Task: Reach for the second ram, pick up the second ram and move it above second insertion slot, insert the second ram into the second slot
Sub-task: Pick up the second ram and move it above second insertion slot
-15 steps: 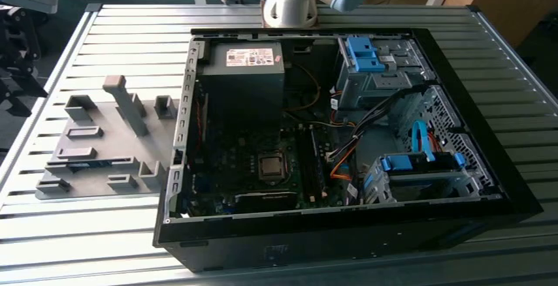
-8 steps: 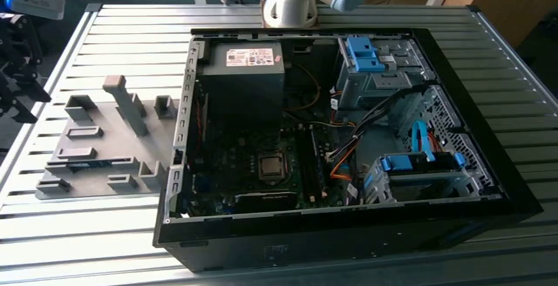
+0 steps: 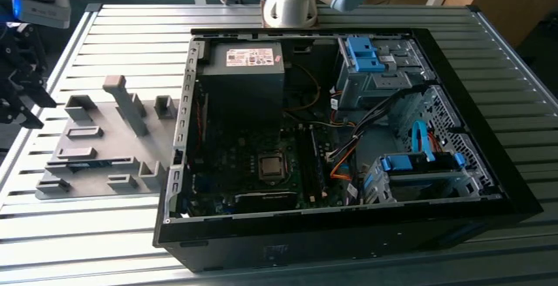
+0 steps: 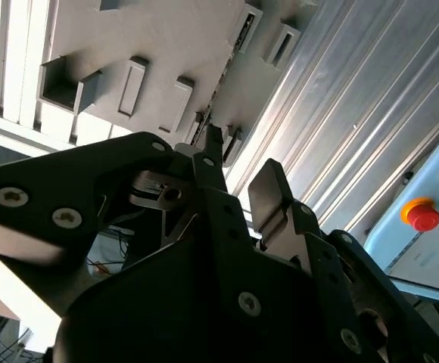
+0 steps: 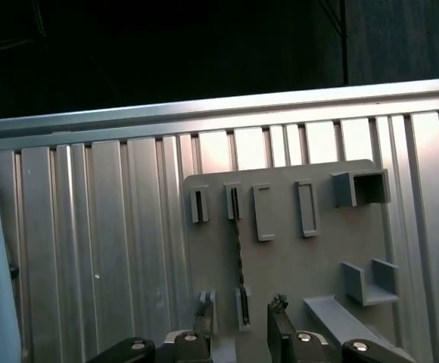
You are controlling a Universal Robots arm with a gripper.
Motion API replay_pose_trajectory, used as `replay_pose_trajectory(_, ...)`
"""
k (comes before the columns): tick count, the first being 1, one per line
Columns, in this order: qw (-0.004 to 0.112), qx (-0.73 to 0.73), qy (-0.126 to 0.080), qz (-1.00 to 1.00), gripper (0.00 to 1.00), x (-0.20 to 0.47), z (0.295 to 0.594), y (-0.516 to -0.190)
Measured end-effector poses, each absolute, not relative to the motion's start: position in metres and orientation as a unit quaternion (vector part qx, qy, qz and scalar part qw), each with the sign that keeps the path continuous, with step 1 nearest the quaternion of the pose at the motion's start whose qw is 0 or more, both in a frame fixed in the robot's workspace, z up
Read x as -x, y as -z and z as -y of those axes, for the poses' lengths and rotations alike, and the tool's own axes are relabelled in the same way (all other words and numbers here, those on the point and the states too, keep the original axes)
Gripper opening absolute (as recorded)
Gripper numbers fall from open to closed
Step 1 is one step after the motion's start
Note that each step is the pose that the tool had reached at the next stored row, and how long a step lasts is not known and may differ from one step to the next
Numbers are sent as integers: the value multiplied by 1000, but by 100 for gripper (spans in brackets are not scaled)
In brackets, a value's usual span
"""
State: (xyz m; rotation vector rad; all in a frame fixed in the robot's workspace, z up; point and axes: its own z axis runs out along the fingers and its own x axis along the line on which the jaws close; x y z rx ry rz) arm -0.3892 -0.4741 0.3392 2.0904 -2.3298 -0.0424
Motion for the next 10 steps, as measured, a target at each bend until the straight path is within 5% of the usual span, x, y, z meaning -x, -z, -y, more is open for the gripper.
replay_pose_trajectory(10,2,-691,11,723,42,390,474,-325)
